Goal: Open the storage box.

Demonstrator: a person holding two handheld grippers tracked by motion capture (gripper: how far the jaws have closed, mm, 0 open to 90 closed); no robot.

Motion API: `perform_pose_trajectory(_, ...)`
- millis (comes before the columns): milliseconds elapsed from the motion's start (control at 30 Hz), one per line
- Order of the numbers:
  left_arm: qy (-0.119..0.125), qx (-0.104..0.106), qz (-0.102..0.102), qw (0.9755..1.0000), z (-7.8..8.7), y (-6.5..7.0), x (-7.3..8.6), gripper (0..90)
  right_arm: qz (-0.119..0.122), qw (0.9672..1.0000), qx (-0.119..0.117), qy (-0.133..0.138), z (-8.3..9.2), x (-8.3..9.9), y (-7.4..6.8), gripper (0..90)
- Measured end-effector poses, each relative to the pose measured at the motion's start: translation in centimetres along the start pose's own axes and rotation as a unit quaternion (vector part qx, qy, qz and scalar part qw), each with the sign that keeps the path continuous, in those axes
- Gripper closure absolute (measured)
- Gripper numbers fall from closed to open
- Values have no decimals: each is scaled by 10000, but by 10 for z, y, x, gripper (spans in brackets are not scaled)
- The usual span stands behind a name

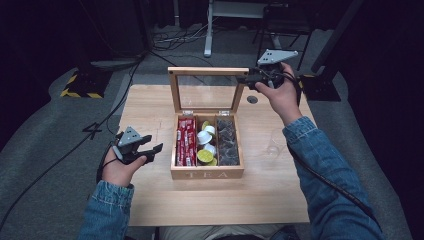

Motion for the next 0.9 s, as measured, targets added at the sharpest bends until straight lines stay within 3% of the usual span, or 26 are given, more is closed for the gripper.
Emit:
perform_pose_trajectory(333,175,113,76,9998,-3,1,-6,456,-206,9995,219,-29,-19,-4,22,553)
perform_pose_trajectory(600,182,156,121,9996,-4,1,-7,454,-335,9984,442,-94,-33,-4,36,527)
perform_pose_trajectory(900,202,207,179,9994,-3,2,-6,452,-537,9969,554,-170,-47,11,42,527)
Point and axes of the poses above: each handheld gripper's, and its own axes: z roughly backward along the jaws, x roughly out of its underside, y roughly to its right, the point moved 8 cm from there along -z, roughly forward along the jaws, and after that the axes turned 2 degrees about y, right-handed, at the moved point
